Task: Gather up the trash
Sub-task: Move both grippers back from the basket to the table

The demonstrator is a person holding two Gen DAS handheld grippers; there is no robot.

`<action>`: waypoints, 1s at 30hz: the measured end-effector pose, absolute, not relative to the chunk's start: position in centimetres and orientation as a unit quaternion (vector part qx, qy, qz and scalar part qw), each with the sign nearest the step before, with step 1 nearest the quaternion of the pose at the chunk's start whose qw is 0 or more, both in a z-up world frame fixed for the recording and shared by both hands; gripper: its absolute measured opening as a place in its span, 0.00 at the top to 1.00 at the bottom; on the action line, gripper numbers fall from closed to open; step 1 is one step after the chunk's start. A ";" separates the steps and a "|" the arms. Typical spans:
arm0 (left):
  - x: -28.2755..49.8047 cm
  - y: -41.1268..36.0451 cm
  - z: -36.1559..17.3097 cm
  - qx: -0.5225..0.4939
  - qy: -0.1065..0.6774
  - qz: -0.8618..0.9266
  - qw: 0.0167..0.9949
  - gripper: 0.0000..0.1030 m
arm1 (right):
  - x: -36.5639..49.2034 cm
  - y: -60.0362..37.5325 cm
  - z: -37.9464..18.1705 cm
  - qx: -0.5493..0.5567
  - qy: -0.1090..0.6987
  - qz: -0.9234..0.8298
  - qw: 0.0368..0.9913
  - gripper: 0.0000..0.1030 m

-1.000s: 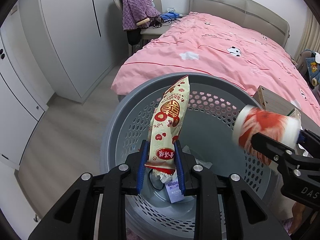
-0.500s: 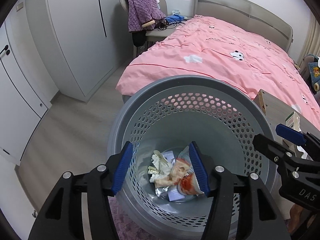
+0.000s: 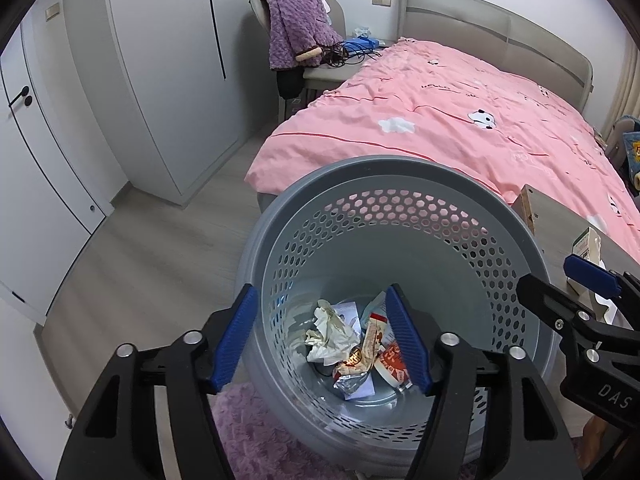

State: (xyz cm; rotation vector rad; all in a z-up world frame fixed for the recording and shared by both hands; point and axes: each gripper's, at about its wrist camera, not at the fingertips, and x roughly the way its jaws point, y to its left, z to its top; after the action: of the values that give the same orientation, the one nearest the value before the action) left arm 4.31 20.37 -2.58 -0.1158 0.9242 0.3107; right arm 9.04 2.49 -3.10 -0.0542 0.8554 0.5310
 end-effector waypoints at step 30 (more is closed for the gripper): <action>4.4 12.8 -1.7 -0.027 0.441 0.088 0.893 0.32 | 6.2 -8.6 -2.6 -0.007 0.406 0.143 0.903 0.13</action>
State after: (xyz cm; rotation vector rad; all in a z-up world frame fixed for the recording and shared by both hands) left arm 4.37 12.85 -1.70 -0.0565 0.9143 0.1835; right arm 6.22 -8.58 -2.61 -0.0146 0.8388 0.2956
